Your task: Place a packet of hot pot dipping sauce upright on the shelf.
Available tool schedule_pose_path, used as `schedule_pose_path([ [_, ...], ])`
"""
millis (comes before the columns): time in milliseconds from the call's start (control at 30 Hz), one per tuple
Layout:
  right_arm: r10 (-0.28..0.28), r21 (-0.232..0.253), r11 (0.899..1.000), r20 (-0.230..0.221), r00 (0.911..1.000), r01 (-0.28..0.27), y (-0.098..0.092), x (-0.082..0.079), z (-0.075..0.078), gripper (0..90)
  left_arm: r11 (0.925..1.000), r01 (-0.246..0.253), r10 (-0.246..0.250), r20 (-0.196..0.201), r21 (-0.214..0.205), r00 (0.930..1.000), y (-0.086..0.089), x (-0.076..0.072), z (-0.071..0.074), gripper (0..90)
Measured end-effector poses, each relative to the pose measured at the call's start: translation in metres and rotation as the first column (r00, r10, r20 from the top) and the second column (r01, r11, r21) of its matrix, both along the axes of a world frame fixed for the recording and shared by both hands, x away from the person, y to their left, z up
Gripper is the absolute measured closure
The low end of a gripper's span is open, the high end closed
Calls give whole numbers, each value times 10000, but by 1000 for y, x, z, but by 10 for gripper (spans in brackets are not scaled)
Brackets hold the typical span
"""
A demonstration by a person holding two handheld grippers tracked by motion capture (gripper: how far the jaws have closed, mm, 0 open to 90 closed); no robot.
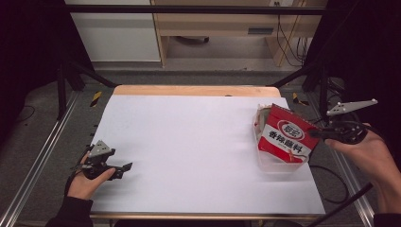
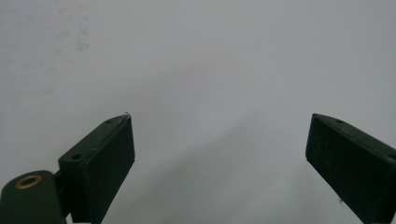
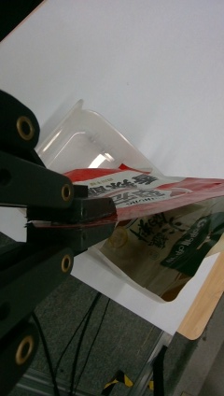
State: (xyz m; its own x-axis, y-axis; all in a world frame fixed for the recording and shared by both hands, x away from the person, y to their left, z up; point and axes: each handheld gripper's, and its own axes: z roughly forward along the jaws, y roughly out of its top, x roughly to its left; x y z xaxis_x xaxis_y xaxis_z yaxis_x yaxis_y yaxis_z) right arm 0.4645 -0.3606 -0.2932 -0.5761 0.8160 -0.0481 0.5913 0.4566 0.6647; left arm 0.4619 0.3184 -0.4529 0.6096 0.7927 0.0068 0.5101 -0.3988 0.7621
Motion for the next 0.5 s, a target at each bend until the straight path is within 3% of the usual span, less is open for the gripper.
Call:
schedule_pose_path([
  [500, -214, -79, 9997, -247, 9995, 212, -4, -1, -4, 884, 10000, -54, 54, 13, 9, 10000, 0, 0, 0, 82],
])
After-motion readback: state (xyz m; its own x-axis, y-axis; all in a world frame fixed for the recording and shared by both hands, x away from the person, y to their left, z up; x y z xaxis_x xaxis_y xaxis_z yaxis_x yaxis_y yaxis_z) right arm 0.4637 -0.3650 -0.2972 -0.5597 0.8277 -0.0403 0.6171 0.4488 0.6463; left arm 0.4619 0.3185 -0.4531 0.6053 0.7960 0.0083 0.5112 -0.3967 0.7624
